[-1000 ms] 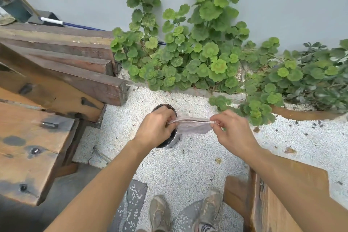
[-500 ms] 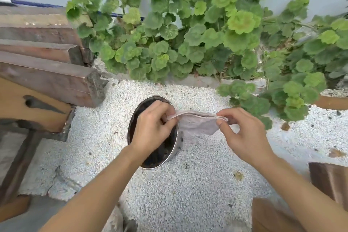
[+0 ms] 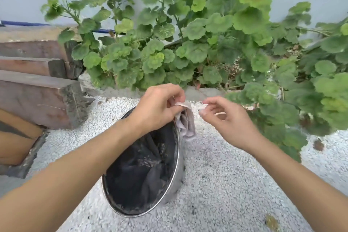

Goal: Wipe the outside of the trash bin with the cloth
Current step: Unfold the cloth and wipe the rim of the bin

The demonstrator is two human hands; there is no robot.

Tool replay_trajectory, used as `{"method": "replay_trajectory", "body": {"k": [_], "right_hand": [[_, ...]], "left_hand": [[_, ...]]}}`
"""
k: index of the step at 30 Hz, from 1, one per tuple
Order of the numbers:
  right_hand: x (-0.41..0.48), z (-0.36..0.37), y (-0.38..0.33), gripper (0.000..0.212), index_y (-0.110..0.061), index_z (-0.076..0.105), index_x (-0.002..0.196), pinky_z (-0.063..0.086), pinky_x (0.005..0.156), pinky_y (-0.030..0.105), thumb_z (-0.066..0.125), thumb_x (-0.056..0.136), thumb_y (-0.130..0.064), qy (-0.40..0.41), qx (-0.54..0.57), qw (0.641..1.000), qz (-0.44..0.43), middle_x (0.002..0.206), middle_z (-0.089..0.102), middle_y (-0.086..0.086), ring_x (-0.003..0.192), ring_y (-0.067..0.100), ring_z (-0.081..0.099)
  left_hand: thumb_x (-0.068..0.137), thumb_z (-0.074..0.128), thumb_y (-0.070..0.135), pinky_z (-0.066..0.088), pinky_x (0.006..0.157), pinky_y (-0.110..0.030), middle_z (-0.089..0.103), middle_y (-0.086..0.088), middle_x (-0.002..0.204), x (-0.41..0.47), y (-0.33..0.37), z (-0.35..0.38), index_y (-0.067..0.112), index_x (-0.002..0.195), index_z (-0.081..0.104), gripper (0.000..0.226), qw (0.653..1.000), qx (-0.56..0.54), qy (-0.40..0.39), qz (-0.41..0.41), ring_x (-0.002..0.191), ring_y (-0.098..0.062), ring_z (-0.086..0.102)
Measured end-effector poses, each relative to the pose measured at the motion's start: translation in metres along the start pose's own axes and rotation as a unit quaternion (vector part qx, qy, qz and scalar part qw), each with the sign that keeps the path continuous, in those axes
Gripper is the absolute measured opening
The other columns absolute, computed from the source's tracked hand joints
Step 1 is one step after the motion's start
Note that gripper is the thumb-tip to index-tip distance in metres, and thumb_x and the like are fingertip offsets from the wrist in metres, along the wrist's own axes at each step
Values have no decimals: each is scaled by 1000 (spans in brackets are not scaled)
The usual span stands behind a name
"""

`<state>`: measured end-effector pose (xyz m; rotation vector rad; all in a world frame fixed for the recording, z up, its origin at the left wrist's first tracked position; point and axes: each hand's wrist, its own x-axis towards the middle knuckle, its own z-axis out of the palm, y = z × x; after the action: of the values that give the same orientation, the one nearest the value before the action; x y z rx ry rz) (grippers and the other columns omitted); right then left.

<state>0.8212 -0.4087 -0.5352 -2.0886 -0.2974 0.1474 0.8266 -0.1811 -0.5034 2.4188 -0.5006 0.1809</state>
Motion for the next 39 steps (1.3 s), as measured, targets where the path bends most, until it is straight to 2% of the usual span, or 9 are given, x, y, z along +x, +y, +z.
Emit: {"method": "replay_trajectory", "body": {"k": [3,9,17,22,27,31,35,37,39], "right_hand": [[6,13,11,68,-37,61,129,56,87,32,70,71,-72,-30,-49,998,-12,108,66,-17,97,-1,64],[12,6,-1,41,-31,71,115,54,83,31,78,78,-49,43,-91,993,-56,98,68,-14,92,1,63],[17,-15,-12,18,-13,70,89,47,69,40,56,85,-24,54,-138,985,-91,74,65,3,72,19,56],[19,-23,-17,28,-12,59,70,42,59,34,62,88,-34,59,-129,989,-43,61,57,2,60,17,51],[22,-33,-15,37,-14,65,71,36,54,32,66,90,-47,8,-139,990,-34,57,57,0,55,12,49],[28,-44,-17,46,-4,63,72,33,57,32,66,91,-46,-20,-47,999,2,58,48,3,54,10,42],[25,-54,-27,53,1,68,92,47,67,51,65,86,-52,-32,111,993,30,90,66,34,71,28,60],[23,-62,-35,43,2,70,98,52,82,63,65,92,-40,-16,169,985,33,101,69,35,89,46,69],[22,-72,-44,33,5,70,101,53,87,60,63,98,-28,13,214,976,32,105,69,34,95,47,70]], "left_hand": [[83,74,11,50,65,-28,62,7,77,12,5,0,16,81,63,13,999,10,-2,51,70,-11,59],[81,77,10,46,62,-20,62,8,74,34,21,-11,17,80,63,15,998,4,-13,64,70,-11,59],[80,78,8,51,65,-24,62,7,78,50,24,-21,18,80,63,18,998,6,-18,64,70,-13,61],[80,83,17,53,67,-30,61,6,83,52,20,-13,19,82,63,20,997,27,-27,71,72,-10,61],[80,82,19,54,69,-31,61,7,83,56,22,-13,20,81,64,19,997,29,-29,63,72,-8,61],[81,82,23,53,70,-33,63,7,85,56,30,-9,22,88,66,18,1000,-13,-2,28,73,-9,61],[79,82,40,53,81,-28,57,10,112,40,44,7,35,121,53,52,991,-84,80,-62,98,-5,59],[74,83,48,52,90,-31,54,9,121,27,55,16,39,125,45,65,973,-155,108,-132,108,-6,57],[71,84,51,47,101,-33,46,8,131,15,67,27,39,130,38,77,942,-220,144,-206,120,-7,50]]}}
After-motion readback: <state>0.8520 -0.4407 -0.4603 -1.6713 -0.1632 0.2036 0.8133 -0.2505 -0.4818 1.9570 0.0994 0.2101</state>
